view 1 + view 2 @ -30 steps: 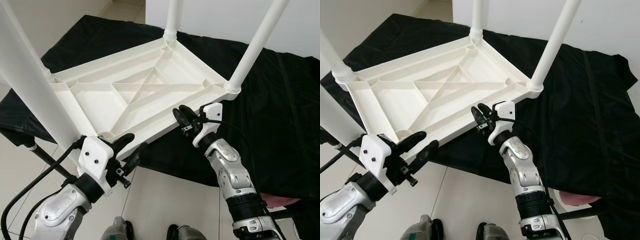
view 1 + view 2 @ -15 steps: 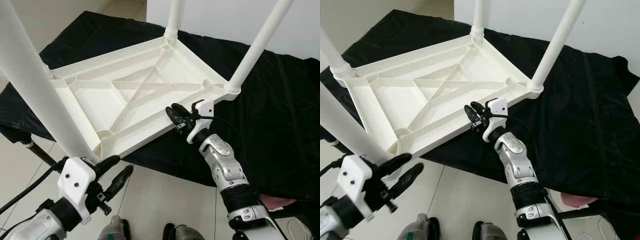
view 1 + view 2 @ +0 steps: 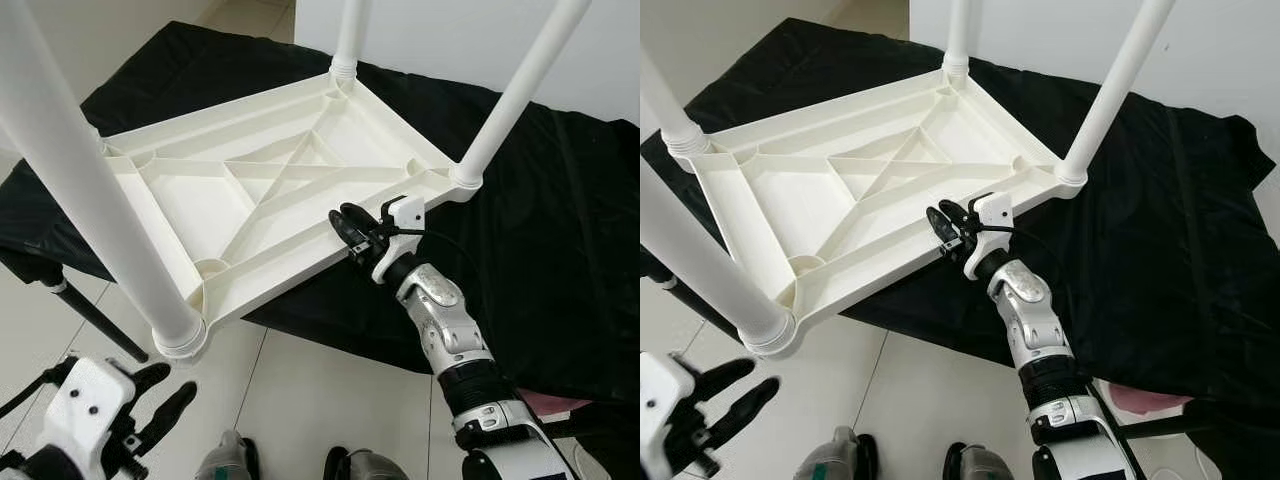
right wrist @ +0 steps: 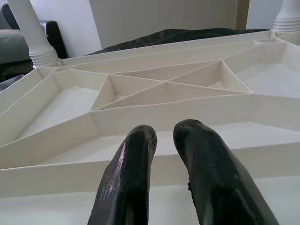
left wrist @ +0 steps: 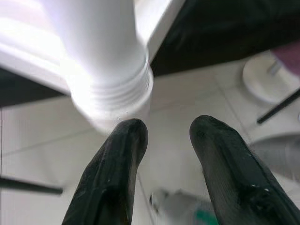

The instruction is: Building children table

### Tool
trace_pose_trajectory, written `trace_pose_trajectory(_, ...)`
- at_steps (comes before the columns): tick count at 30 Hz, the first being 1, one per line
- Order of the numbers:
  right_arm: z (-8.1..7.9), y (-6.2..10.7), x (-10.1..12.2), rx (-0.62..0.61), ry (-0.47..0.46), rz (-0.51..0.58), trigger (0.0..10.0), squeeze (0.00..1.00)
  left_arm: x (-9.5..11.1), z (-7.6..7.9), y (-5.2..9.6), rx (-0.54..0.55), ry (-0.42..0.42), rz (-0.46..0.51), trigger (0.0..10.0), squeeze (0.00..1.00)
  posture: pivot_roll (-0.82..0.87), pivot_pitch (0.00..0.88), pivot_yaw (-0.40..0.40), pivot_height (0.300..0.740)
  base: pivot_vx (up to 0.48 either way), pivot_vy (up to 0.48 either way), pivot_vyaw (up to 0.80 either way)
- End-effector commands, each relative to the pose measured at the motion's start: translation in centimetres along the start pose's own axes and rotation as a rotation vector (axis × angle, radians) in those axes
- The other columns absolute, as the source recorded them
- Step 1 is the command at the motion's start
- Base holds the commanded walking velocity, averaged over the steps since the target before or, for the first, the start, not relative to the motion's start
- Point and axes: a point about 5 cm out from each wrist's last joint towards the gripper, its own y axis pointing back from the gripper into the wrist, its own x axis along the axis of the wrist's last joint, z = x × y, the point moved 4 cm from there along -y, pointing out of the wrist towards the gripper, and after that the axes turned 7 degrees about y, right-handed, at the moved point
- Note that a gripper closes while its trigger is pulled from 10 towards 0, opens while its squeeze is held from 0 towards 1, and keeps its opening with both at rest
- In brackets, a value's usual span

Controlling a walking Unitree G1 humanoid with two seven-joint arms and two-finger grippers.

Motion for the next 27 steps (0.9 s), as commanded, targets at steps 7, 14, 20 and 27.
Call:
trace_pose_trajectory(7,0.1,0.0,-0.2,0.005,0.009,0.003,10.0,0.00,-1.7,-1.2,2.0,-0.143,-0.067,-0.122,10.0,0.00,0.21,0.142,-0.062,0.740,0.000,0.000,0.00)
trace_pose_trajectory(14,-0.2,0.0,-0.3,0.004,0.000,0.014,10.0,0.00,0.1,-6.9,1.6,0.190,-0.148,-0.002,10.0,0.00,0.20,0.140,-0.062,0.740,0.000,0.000,0.00)
trace_pose_trajectory(20,-0.3,0.0,-0.3,-0.004,-0.007,0.023,10.0,0.00,0.8,-9.6,1.5,0.359,-0.151,0.080,10.0,0.00,0.20,0.140,-0.062,0.740,0.000,0.000,0.00)
trace_pose_trajectory(27,-0.5,0.4,-0.3,-0.027,-0.017,0.033,10.0,0.00,2.3,-10.6,0.2,0.511,-0.012,0.272,10.0,0.00,0.20,0.140,-0.062,0.740,0.000,0.000,0.00)
